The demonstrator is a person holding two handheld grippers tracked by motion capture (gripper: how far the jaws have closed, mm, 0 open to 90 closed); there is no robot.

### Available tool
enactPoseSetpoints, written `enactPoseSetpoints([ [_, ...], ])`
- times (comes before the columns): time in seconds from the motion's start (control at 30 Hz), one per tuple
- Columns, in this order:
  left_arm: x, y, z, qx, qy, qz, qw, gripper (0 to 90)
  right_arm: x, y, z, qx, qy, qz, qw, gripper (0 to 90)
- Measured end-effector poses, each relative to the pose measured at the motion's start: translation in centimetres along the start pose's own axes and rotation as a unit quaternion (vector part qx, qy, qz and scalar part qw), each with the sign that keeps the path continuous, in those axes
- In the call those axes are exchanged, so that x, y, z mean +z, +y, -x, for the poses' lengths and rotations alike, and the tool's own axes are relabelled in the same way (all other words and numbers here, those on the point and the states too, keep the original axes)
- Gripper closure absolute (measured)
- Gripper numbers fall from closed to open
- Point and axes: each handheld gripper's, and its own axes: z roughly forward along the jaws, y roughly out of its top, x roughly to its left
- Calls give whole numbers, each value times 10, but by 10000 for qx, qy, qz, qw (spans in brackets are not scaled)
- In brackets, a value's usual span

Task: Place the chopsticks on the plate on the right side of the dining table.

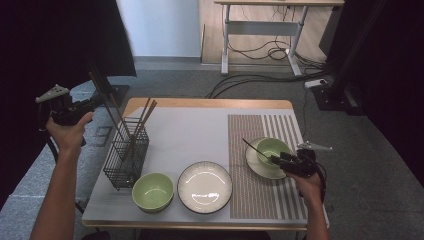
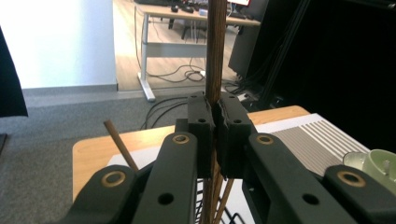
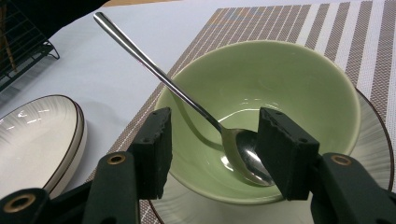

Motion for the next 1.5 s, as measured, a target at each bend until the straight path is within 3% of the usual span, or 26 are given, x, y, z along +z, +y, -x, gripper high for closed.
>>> enactPoseSetpoints([
  [0.23,-4,9,8,-49,-209,160,9996,851,1,-1,0,-1,-6,-35,10000,457],
  [0.47,1,17,20,-10,-285,289,9992,851,1,-1,2,5,-16,-31,10000,458],
  [0.93,14,21,41,114,-466,326,9983,851,0,-1,2,19,-29,-25,10000,458],
  [1.5,30,-2,51,51,-740,26,9972,850,0,-1,1,14,-26,-19,10000,458],
])
